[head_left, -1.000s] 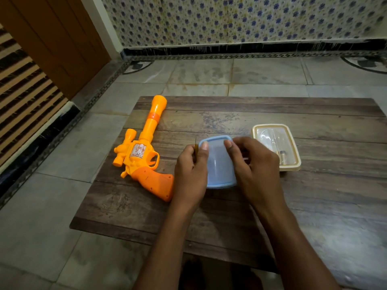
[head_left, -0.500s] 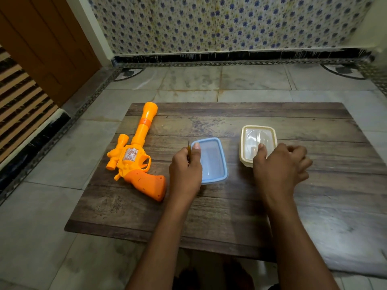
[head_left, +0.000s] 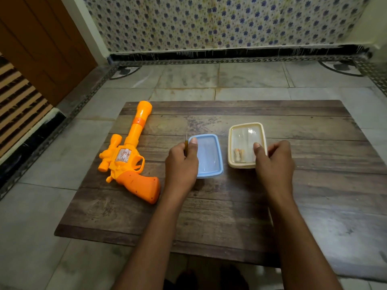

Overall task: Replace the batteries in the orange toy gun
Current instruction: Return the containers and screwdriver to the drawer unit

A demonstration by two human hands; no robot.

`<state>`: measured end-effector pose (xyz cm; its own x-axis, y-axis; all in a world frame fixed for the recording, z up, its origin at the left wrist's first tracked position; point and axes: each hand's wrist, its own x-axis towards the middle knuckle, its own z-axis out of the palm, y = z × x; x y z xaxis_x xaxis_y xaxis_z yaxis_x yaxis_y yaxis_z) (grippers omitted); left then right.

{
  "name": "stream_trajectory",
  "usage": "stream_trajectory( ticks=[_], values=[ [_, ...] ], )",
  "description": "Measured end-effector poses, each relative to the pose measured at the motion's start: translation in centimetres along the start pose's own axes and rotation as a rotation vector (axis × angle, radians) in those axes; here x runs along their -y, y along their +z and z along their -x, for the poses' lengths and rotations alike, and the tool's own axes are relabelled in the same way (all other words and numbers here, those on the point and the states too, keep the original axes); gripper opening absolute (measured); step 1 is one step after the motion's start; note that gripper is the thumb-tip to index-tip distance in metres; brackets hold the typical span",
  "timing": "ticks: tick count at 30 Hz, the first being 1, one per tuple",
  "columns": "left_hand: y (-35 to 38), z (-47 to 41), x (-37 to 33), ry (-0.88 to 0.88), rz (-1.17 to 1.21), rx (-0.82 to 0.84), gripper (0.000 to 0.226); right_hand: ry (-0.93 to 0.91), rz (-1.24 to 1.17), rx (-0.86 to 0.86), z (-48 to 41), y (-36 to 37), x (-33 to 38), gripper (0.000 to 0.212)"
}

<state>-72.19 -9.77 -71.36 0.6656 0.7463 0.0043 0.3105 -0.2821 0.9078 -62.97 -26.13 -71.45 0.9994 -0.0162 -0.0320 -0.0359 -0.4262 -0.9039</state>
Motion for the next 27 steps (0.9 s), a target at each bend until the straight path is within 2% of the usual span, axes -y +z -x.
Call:
stream_trajectory(
  ticks=[7, 14, 17, 22, 27],
  values=[
    [0.7, -3.5, 0.3, -0.030, -0.037, 0.007, 0.051, -0.020, -0.129, -0.055, -0.7, 2.2, 0.5, 0.017],
    [-1.4, -5.4, -3.4, -0.107, -0.053, -0.011, 0.051, 0.145, -0.201, -0.010, -1.0, 2.6, 3.8, 0.010],
    [-3.3, -5.7, -6.2, -0.167, 0.000, -0.030, 0.055, 0.169, -0.200, 0.012, -0.8, 1.4, 7.7, 0.013],
    [-7.6, -5.8, -15.5, -0.249, 0.040, -0.034, 0.051, 0.206, -0.241, 0.074, -1.2, -2.2, 16.7, 0.014],
    [-12.9, -5.0, -25.8, -0.249, 0.039, -0.050, 0.047, 0.182, -0.242, 0.181, -0.8, -6.1, 27.1, 0.003]
  ],
)
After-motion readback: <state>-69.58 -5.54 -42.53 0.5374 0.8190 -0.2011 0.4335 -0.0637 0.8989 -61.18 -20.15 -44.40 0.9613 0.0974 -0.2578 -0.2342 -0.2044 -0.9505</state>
